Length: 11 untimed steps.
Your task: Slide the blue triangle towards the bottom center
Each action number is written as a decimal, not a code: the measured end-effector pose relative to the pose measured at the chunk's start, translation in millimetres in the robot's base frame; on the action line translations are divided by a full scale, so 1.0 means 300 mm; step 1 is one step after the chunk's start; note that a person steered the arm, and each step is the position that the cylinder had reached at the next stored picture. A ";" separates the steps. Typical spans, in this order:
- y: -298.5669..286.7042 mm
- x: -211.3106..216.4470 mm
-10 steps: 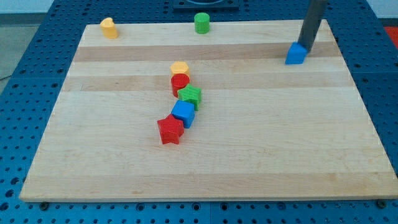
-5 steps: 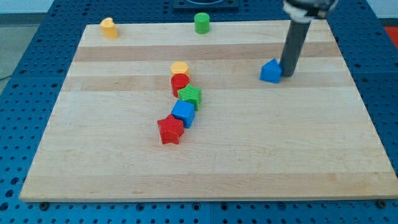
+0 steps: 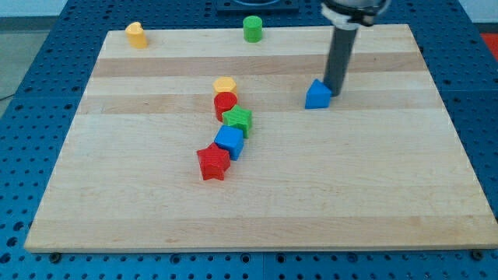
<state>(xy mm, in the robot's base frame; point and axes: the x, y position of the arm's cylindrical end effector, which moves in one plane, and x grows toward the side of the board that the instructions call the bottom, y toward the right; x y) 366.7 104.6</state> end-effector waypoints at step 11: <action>0.040 0.271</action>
<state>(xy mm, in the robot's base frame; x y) 447.9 116.5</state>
